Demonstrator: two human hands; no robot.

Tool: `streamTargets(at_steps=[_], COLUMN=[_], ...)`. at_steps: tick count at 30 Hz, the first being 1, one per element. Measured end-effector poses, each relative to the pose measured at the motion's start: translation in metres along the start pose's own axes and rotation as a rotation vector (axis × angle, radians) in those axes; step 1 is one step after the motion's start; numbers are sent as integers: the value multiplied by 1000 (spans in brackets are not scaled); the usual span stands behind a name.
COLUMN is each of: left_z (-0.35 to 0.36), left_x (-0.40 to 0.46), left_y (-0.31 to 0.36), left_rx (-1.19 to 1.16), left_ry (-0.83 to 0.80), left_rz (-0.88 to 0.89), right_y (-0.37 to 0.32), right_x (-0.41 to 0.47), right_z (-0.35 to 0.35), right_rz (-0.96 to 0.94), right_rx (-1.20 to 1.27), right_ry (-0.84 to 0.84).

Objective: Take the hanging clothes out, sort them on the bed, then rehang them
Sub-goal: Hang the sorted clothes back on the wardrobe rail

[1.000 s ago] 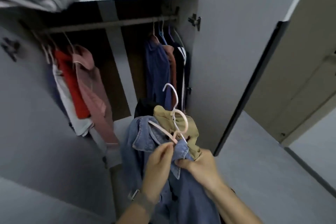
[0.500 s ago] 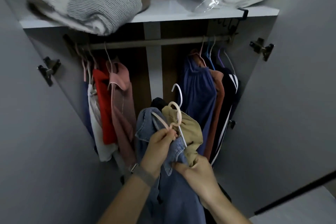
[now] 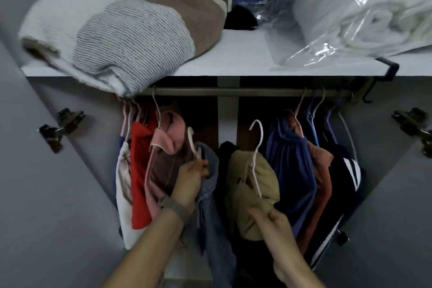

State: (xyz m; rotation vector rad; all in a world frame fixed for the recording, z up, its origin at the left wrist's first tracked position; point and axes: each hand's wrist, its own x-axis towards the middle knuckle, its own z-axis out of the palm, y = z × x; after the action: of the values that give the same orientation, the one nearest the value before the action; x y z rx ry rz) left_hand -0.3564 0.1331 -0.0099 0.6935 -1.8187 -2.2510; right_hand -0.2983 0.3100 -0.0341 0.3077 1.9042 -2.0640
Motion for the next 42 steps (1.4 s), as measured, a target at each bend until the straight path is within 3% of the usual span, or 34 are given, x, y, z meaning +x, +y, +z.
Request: streamTargets(at_steps=[7,13,19,29,37,42], left_z=[-35,-33,-47,-62,-115,-152], left_x=[103,178,221,250,166,84], left_y=[86,116,92,80,57,28], left_rx=[59,590,818,840,637,520], left_ry=[67,34,80,117,7,17], left_rz=[95,225,213,223,290,171], right_y=[-44,-58,-57,-32,-36,-66], right_x=[50,68,62,60,68,99], right_z=[0,21,22,31,67,121], right_rz=[-58,-98,-112,-76,-95,-187], right_rx=[-16,-5,23,-68,-157,-86], right_ry=[37,42,63,78,13,-7])
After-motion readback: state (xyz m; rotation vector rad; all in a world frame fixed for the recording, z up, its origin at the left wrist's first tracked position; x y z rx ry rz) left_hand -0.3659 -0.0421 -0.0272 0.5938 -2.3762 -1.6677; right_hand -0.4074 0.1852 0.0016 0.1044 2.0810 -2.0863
